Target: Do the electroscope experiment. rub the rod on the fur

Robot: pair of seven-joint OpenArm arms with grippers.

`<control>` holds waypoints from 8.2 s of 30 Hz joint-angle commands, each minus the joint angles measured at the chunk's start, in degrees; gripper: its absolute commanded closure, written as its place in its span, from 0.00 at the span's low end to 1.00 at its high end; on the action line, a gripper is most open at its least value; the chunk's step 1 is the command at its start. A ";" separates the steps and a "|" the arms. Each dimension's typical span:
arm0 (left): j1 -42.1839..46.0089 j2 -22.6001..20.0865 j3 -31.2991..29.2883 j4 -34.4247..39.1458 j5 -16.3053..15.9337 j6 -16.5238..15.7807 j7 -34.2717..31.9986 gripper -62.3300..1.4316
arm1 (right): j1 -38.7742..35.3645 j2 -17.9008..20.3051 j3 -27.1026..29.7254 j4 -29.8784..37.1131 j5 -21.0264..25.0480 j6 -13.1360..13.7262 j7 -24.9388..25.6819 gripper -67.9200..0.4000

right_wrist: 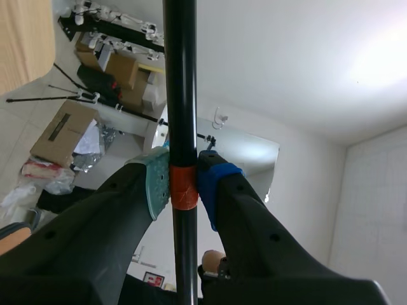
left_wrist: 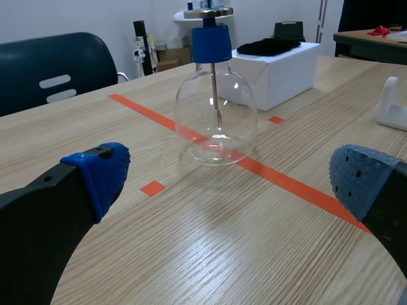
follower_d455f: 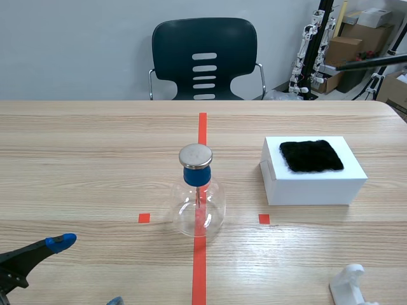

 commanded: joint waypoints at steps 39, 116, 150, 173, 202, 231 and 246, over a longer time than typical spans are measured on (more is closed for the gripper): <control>-0.31 0.26 -0.15 0.31 -0.35 -0.11 -0.94 0.00 | 18.84 -4.33 -25.40 -21.46 -6.49 -1.03 -1.81 0.98; -0.31 0.26 -0.15 0.31 -0.35 -0.11 -0.94 0.00 | 26.49 -6.14 -34.75 -23.10 -6.67 -0.90 -13.20 0.98; -0.31 0.26 -0.15 0.31 -0.35 -0.11 -0.94 0.00 | 31.85 -10.82 -39.01 -25.22 -9.29 -0.87 -17.00 0.98; -0.31 0.26 -0.15 0.31 -0.35 -0.11 -0.94 0.00 | 28.94 -2.78 -37.88 -26.12 1.36 -3.54 -11.87 0.98; -0.31 0.26 -0.15 0.31 -0.35 -0.11 -0.94 0.00 | -12.22 -24.37 5.81 22.25 -4.59 5.33 -0.55 0.98; -0.31 0.26 -0.15 0.31 -0.35 -0.11 -0.94 0.00 | -31.69 -55.47 -4.52 37.86 -30.34 -2.84 11.37 0.98; -0.31 0.26 -0.15 0.31 -0.35 -0.11 -0.94 0.00 | -31.67 -55.43 -5.18 37.86 -30.29 -2.36 10.49 0.98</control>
